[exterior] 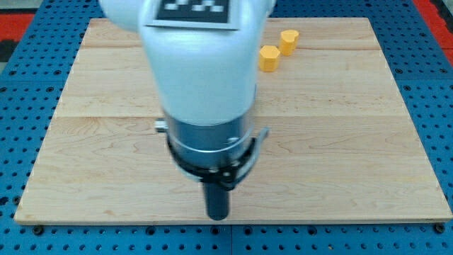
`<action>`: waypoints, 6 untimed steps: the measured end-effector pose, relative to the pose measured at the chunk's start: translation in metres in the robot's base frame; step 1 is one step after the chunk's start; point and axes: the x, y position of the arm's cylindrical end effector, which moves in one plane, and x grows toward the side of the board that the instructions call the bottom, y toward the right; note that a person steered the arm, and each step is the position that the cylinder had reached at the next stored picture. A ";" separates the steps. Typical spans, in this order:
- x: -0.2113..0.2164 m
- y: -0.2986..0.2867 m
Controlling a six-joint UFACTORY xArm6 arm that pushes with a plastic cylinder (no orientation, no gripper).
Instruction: Slide the blue cube parallel to the left of the green star
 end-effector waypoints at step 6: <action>-0.077 -0.099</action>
